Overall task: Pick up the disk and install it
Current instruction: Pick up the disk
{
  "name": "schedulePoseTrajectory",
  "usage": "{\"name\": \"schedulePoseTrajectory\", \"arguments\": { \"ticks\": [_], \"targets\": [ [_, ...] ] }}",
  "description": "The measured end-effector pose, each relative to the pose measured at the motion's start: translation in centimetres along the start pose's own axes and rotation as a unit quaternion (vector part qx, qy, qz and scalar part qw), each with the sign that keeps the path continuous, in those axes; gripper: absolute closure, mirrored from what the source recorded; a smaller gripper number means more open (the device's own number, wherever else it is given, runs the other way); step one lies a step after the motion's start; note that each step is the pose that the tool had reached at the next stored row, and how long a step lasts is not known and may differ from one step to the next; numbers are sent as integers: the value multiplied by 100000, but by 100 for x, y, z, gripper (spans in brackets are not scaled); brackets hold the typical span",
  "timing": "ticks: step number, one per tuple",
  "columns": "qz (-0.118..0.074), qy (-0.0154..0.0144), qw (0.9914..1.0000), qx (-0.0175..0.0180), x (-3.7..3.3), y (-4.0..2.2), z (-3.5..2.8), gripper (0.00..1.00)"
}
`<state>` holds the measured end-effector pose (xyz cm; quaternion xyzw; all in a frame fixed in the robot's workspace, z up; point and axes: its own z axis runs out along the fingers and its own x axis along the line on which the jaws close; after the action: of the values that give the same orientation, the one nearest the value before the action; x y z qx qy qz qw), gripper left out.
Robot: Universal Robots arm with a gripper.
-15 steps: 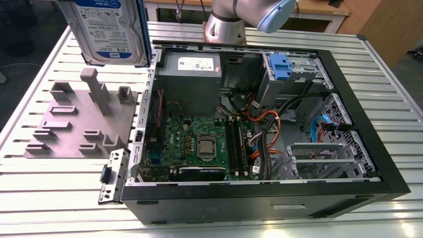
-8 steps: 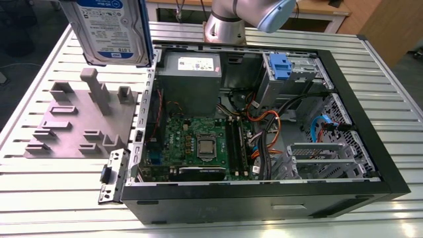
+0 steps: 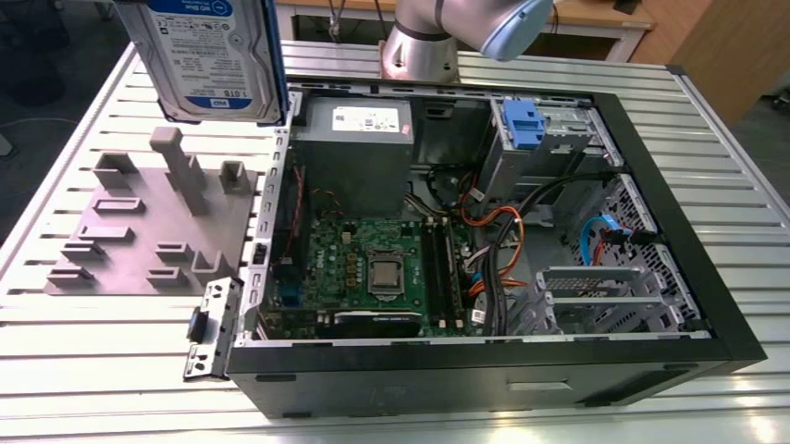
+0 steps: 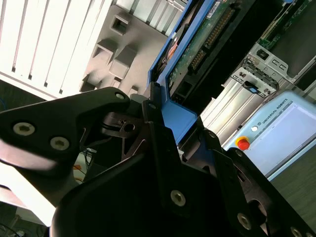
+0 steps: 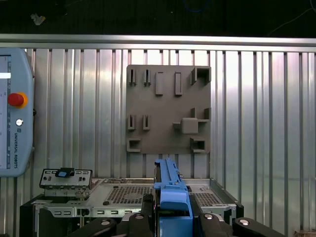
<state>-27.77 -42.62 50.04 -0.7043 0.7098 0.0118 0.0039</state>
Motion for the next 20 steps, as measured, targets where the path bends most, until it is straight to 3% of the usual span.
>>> {"name": "schedulePoseTrajectory", "arguments": {
  "ticks": [14, 20],
  "targets": [
    [-2, 2, 100000, 0, 0, -10, 0, 64],
    [-5, 2, 100000, -1, -1, -64, -1, 64]
  ]
}}
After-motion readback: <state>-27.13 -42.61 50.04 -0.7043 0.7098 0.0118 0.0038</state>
